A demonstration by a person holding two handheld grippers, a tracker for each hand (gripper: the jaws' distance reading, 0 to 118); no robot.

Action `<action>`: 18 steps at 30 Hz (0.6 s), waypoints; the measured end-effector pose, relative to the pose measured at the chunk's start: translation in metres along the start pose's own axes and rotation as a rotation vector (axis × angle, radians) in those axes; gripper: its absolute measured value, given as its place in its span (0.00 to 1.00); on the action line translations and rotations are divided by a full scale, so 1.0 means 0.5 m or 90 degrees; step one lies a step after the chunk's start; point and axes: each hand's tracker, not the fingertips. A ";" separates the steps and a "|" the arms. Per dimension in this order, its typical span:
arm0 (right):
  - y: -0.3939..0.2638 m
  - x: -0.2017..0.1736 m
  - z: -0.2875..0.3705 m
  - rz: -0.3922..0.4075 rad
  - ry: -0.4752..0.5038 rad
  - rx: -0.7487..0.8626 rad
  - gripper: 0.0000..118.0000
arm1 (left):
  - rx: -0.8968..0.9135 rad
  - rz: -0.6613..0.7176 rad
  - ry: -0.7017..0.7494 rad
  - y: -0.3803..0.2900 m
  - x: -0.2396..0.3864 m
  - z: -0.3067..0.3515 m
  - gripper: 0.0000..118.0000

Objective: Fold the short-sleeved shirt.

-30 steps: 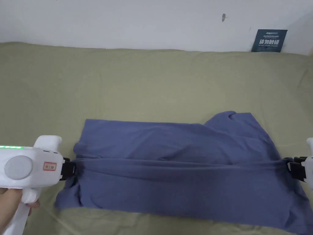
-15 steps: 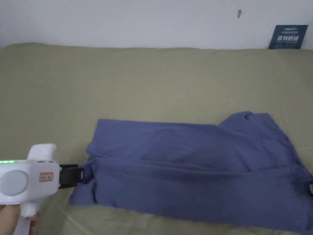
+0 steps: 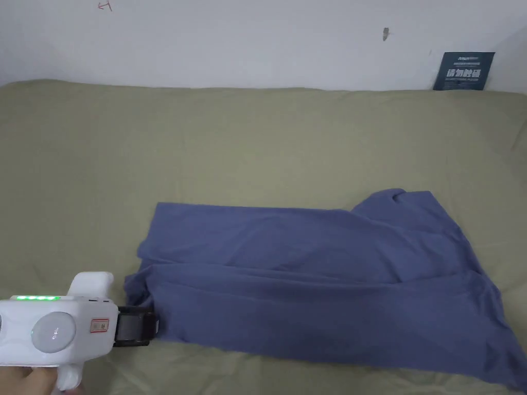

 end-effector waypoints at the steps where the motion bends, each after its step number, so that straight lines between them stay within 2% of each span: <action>1: -0.006 0.003 -0.004 0.000 -0.002 -0.004 0.00 | 0.000 0.002 0.008 0.001 -0.002 -0.007 0.97; 2: 0.013 -0.007 0.010 0.001 -0.002 -0.006 0.00 | -0.002 -0.003 0.026 0.002 -0.003 -0.008 0.88; 3: 0.012 -0.008 0.010 0.004 0.000 -0.010 0.00 | -0.003 -0.005 0.026 0.007 0.000 -0.009 0.60; 4: 0.012 -0.008 0.010 0.006 0.000 -0.010 0.00 | 0.006 -0.007 -0.002 0.006 -0.004 -0.005 0.03; 5: 0.012 -0.008 0.010 0.006 0.001 -0.010 0.02 | 0.006 -0.001 0.002 0.003 -0.002 -0.007 0.04; 6: 0.008 0.001 -0.005 0.003 0.006 -0.012 0.20 | 0.013 -0.003 0.008 0.000 -0.004 -0.003 0.04; 7: 0.008 0.002 -0.006 0.001 0.011 -0.014 0.69 | 0.002 0.005 -0.031 0.006 -0.002 -0.005 0.04; 8: 0.008 -0.002 -0.016 -0.002 0.017 -0.019 1.00 | 0.000 0.024 -0.037 0.006 -0.007 -0.004 0.04; 9: 0.006 -0.006 -0.023 0.000 0.023 -0.034 0.96 | 0.008 0.025 -0.023 0.005 -0.012 0.000 0.04; 10: 0.017 -0.004 -0.023 0.000 0.023 0.004 0.90 | 0.009 0.025 -0.025 0.006 -0.016 0.004 0.04; 12: 0.009 -0.001 -0.023 0.007 0.022 -0.026 0.91 | 0.010 0.027 -0.025 0.009 -0.007 0.009 0.04; 13: 0.008 -0.001 -0.023 0.007 0.023 -0.028 0.88 | 0.012 0.022 -0.024 0.010 -0.007 0.011 0.04; 14: 0.022 0.020 -0.026 0.006 0.020 -0.030 0.79 | 0.011 0.013 -0.020 0.011 -0.007 0.012 0.04; 15: 0.032 0.021 -0.011 0.007 0.016 -0.032 0.56 | 0.015 0.006 -0.010 0.011 0.002 0.010 0.04; 16: 0.047 0.030 0.006 0.010 0.020 -0.043 0.14 | 0.012 0.002 -0.009 0.013 0.001 0.011 0.04; 17: 0.057 0.035 0.022 0.009 0.016 -0.045 0.03 | 0.011 0.004 -0.010 0.013 -0.001 0.013 0.04; 18: 0.044 0.001 -0.027 0.010 0.012 -0.048 0.03 | 0.010 0.005 -0.009 0.014 -0.003 0.016 0.04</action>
